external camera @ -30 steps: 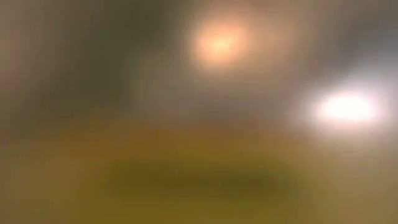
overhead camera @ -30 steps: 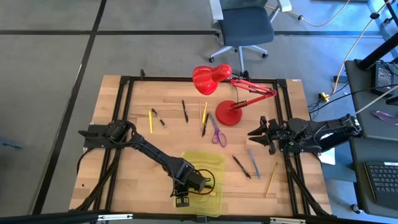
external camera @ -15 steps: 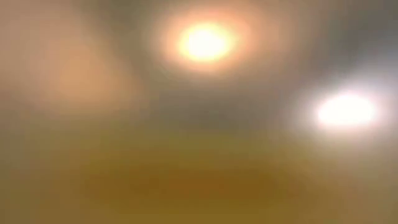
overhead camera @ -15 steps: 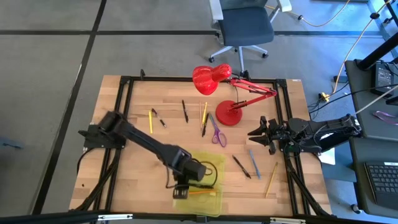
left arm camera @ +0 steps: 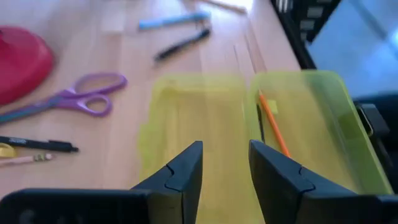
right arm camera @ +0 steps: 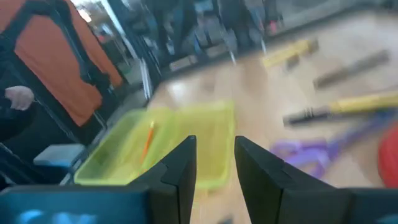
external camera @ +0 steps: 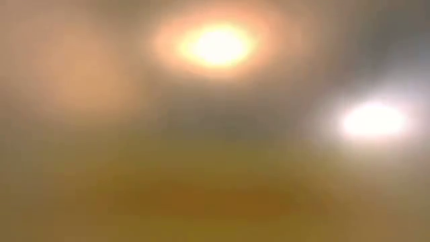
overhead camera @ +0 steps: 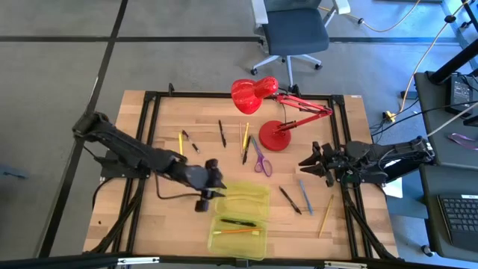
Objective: Pick & place school supplies into a supply box
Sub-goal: Put the black pen into the yellow supply box
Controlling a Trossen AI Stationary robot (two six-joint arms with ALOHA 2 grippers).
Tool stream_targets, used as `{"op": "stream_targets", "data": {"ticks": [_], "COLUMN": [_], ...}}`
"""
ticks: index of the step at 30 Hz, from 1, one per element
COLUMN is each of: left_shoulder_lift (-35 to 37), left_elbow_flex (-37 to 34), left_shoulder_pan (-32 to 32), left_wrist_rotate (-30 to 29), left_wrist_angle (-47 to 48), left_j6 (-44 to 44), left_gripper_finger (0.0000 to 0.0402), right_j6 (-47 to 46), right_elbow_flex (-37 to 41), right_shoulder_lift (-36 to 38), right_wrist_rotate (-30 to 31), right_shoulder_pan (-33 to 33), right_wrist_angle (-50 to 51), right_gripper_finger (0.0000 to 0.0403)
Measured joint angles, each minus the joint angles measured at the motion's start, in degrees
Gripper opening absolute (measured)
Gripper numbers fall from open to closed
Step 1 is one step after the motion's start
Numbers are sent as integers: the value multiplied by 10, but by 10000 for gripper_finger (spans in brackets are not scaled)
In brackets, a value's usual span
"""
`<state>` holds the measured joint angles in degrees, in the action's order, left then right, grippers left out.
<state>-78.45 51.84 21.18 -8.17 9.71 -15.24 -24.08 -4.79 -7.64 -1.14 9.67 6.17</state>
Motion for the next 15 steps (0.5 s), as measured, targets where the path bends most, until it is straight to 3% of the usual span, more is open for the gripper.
{"op": "stream_targets", "data": {"ticks": [6, 15], "left_shoulder_lift": [99, 209], "left_elbow_flex": [-175, -378], "left_shoulder_pan": [-11, -56], "left_wrist_rotate": [-28, -49], "left_wrist_angle": [-201, -421], "left_j6": [29, 41], "left_gripper_finger": [121, 120], "right_j6": [-74, -250], "right_elbow_flex": [-117, -265], "right_shoulder_lift": [-120, -423], "right_wrist_rotate": [26, 41], "right_shoulder_pan": [0, 66], "right_wrist_angle": [153, 253], "right_gripper_finger": [114, 114]}}
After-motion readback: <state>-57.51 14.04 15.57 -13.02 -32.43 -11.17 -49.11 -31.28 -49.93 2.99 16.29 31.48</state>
